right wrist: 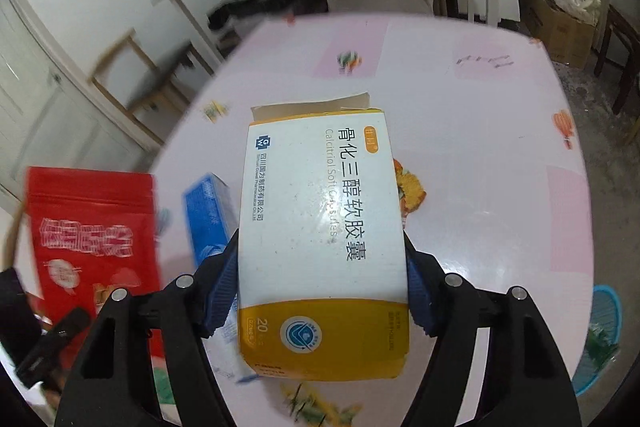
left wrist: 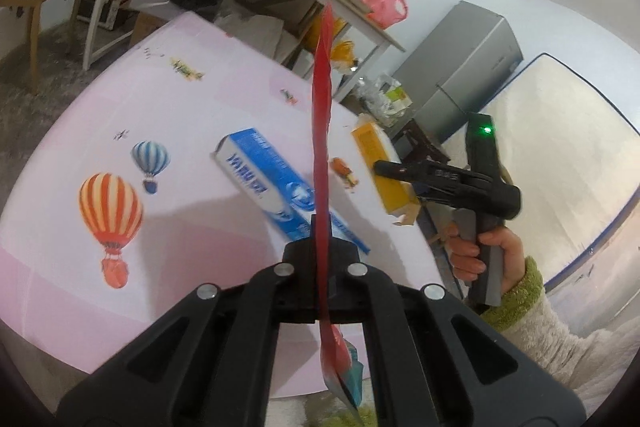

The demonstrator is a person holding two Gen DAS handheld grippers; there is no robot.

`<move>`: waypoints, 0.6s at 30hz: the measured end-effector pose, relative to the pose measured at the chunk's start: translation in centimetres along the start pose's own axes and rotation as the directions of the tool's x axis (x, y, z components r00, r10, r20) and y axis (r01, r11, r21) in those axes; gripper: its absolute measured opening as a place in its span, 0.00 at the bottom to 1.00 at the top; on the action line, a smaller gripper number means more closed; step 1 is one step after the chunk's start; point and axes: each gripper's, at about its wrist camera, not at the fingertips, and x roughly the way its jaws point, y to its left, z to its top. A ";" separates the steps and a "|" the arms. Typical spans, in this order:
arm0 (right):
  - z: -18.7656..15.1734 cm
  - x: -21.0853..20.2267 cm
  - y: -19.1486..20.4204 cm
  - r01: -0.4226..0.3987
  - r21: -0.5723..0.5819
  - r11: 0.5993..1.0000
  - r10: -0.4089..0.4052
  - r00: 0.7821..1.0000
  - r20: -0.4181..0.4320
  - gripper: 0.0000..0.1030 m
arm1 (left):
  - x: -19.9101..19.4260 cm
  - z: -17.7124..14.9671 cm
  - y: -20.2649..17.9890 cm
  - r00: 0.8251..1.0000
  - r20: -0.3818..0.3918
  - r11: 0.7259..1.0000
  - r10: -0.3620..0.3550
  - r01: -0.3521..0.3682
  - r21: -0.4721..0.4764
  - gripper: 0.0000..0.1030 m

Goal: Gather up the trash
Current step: 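Carry the snack bag and medicine box over the blue wastebasket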

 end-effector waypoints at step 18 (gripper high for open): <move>-13.4 -21.8 -17.7 0.049 0.479 0.877 -0.243 0.903 0.354 0.67 | 11.8 2.7 -16.9 0.929 -0.230 0.903 -0.291 0.346 0.255 0.00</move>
